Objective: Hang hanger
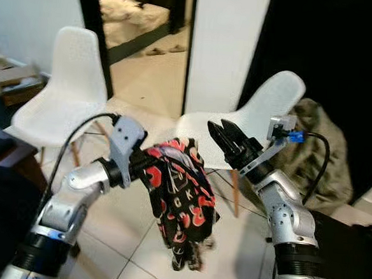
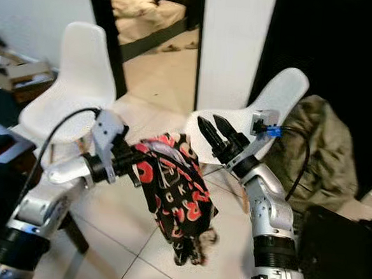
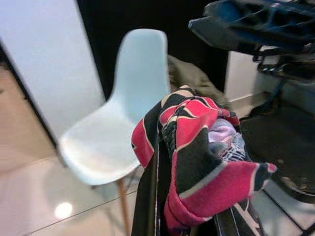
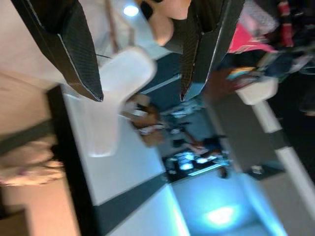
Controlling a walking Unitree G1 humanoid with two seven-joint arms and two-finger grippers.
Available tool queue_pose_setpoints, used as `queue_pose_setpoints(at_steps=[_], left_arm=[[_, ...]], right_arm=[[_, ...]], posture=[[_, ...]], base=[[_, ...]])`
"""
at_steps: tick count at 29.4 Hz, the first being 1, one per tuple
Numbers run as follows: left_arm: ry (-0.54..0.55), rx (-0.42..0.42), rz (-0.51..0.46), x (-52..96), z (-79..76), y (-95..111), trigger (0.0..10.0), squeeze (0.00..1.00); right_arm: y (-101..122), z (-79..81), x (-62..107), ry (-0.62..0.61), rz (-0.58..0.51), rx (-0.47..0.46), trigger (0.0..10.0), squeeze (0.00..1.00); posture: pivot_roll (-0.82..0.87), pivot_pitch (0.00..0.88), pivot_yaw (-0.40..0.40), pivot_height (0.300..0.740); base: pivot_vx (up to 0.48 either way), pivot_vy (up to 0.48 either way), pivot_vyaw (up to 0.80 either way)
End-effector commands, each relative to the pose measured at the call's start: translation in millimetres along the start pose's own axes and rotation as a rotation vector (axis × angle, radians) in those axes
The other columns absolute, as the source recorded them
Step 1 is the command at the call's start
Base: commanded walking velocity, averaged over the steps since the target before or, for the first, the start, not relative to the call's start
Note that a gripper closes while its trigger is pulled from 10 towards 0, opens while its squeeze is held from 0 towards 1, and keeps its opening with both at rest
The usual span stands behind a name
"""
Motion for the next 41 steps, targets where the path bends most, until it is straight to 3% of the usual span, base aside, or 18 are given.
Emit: queue_pose_setpoints(at_steps=[1,2,3,5,9,12,14,18,23,27,32,33,34,41], left_arm=[[0.025,-0.092,-0.092,2.2,20.9,38.9,10.0,0.0],[0.055,-0.14,-0.142,4.9,35.3,62.4,10.0,0.0],[0.055,-0.14,-0.142,4.9,35.3,62.4,10.0,0.0],[0.099,-0.191,-0.207,8.1,49.3,91.4,10.0,0.0],[0.095,-0.191,-0.236,8.3,47.4,99.4,10.0,0.0],[0.079,-0.203,-0.263,9.2,45.7,109.3,10.0,0.0],[0.079,-0.203,-0.263,9.2,45.7,109.3,10.0,0.0],[-0.01,-0.247,-0.305,12.0,38.6,132.8,10.0,0.0],[-0.026,-0.294,-0.294,14.6,44.4,143.0,10.0,0.0],[-0.028,-0.304,-0.289,14.8,45.0,144.7,10.0,0.0],[-0.036,-0.3,-0.291,12.9,42.6,144.4,10.0,0.0],[-0.039,-0.298,-0.292,12.0,41.8,144.2,10.0,0.0],[-0.044,-0.296,-0.292,11.5,41.3,144.3,10.0,0.0],[-0.052,-0.292,-0.299,10.8,40.1,145.6,10.0,0.0]], right_arm=[[17.9,17.5,-0.6,0.109,-0.069,-0.044,10.0,0.0],[30.1,28.3,-1.8,0.177,-0.108,-0.055,10.0,0.0],[30.1,28.3,-1.8,0.177,-0.108,-0.055,10.0,0.0],[36.1,32.3,-6.3,0.193,-0.113,-0.02,10.0,0.0],[23.0,31.2,-5.9,0.187,-0.035,0.058,10.0,0.0],[13.1,38.9,-1.4,0.25,0.038,0.121,10.0,0.0],[13.1,38.9,-1.4,0.25,0.038,0.121,10.0,0.0],[22.8,45.9,-3.4,0.313,0.066,0.237,10.0,0.0],[42.4,51.6,-7.4,0.344,0.04,0.3,10.0,0.0],[35.3,65.9,-7.0,0.414,0.101,0.378,10.0,0.0],[27.1,77.4,-5.5,0.47,0.128,0.37,10.0,0.0],[24.8,81.3,-4.1,0.494,0.135,0.353,10.0,0.33],[26.0,82.5,-3.0,0.503,0.13,0.325,10.0,1.0],[32.1,79.7,-1.7,0.491,0.118,0.316,10.0,1.0]], posture=[[0.03,0.0,-0.037,0.74],[0.03,0.0,-0.037,0.74],[0.03,0.0,-0.037,0.74],[0.02,0.0,-0.036,0.74],[0.02,0.0,-0.037,0.74],[0.03,0.0,-0.036,0.74],[0.03,0.0,-0.036,0.74],[0.04,0.0,-0.034,0.74],[0.04,0.0,-0.032,0.74],[0.04,0.0,-0.027,0.74],[0.03,0.0,-0.027,0.74],[0.03,0.0,-0.026,0.74],[0.03,0.0,-0.027,0.74],[0.03,0.0,-0.026,0.74]], base=[[0.0,0.0,0.0],[0.0,0.0,0.0],[0.0,0.0,0.0],[0.0,0.0,0.0],[0.0,0.0,0.0],[0.0,0.0,0.0],[0.0,0.0,0.0],[0.0,0.0,0.0],[0.0,0.0,0.0],[0.0,0.0,0.0],[0.0,0.0,0.0],[0.0,0.0,0.0],[0.0,0.0,0.0],[0.0,0.0,0.0]])
Point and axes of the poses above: a point about 5 cm out from each wrist's last joint towards the gripper, its own x axis pointing back from the gripper into the wrist, its own y axis along the axis of the wrist's last joint, z = x × y, the point moved 5 cm from there along -x, pointing out of the wrist towards the gripper, and after that the axes turned 1 degree about -x, right-handed, at the moved point
